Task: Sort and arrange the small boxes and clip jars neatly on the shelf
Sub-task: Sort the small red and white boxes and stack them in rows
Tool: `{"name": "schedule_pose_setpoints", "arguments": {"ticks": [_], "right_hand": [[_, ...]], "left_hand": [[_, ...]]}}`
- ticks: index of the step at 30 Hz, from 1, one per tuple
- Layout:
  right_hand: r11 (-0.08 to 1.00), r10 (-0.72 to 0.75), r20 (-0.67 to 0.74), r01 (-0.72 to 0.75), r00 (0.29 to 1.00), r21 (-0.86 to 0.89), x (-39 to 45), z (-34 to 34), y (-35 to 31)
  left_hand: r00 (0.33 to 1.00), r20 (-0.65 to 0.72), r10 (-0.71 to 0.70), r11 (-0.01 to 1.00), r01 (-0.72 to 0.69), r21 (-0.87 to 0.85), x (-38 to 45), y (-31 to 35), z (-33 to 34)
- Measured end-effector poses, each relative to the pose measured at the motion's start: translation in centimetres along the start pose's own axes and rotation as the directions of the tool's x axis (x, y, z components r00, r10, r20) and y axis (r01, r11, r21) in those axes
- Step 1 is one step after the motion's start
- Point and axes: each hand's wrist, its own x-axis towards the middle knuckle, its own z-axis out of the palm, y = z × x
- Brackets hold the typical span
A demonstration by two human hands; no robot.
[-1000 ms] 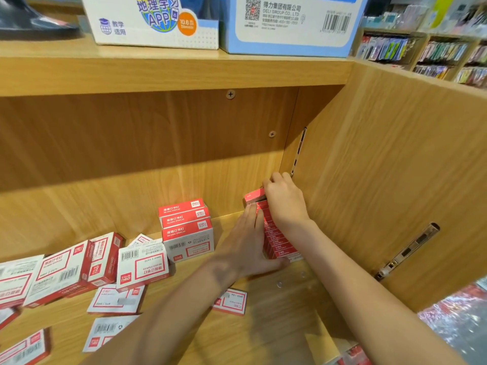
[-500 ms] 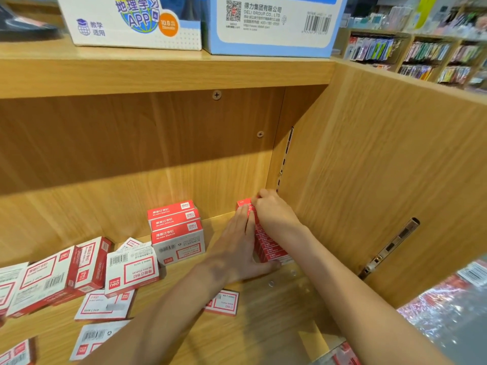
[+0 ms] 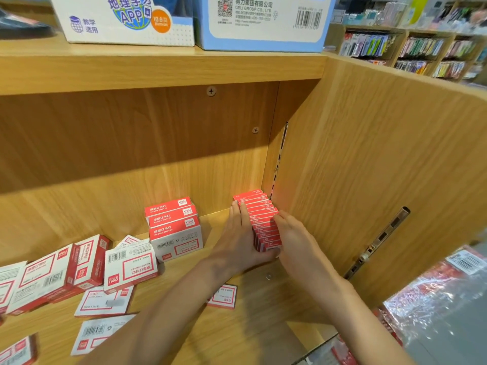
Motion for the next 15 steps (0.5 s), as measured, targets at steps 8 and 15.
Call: {"name": "schedule_pose_setpoints", "arguments": {"ticks": [8, 15], "right_hand": [[0.981, 0.062, 0.070, -0.047, 0.996, -0.187, -2.7, 0.7, 0.3], [0.997, -0.008, 0.060, 0.013, 0.998, -0.080, -3.0, 1.3, 2.2]], "left_hand": [[0.994, 0.104, 0.027, 0.960, 0.003, -0.280, -0.4, -0.5, -1.4], [0.991, 0.131, 0.037, 0.971, -0.005, -0.240, 0.0, -0.5, -1.5]]}}
